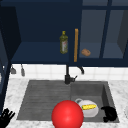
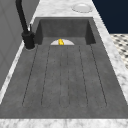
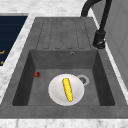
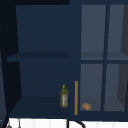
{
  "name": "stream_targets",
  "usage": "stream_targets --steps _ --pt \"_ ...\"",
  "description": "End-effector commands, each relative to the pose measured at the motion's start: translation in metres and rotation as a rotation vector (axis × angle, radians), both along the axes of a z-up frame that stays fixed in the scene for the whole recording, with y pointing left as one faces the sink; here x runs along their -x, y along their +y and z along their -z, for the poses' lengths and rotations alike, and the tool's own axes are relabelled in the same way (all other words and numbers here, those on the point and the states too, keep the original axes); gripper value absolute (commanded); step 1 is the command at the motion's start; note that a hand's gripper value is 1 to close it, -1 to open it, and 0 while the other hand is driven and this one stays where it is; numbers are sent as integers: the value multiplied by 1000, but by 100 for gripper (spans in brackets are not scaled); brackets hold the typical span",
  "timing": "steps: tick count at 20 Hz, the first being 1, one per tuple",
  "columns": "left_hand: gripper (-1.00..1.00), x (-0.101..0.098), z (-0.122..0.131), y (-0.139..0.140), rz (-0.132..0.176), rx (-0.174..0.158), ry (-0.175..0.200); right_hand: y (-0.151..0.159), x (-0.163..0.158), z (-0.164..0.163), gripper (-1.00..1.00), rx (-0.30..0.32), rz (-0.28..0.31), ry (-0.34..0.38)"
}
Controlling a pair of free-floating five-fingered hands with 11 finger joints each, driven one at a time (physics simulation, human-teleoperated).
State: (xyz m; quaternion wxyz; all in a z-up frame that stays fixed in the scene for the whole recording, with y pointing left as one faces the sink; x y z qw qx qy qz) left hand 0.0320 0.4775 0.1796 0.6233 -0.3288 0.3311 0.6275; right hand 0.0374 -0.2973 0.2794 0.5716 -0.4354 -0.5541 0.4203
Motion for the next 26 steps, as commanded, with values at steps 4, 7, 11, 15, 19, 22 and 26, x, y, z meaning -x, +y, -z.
stream_targets --steps 4,7,11,15,19,22,26 --pt "-100 -7 0 -2 15 49 150 0 0 0 0 0 0 0" --pt "-100 -13 -1 -1 -3 40 175 0 0 0 0 0 0 0" --pt "-100 -16 0 -1 -23 28 211 0 0 0 0 0 0 0" --pt "-100 -19 0 -1 -45 39 250 0 0 0 0 0 0 0" --pt "-100 -22 0 -3 -65 43 286 0 0 0 0 0 0 0" --pt "-100 -20 18 -3 -61 49 267 0 0 0 0 0 0 0" --pt "-100 -22 17 -13 -66 64 318 0 0 0 0 0 0 0"
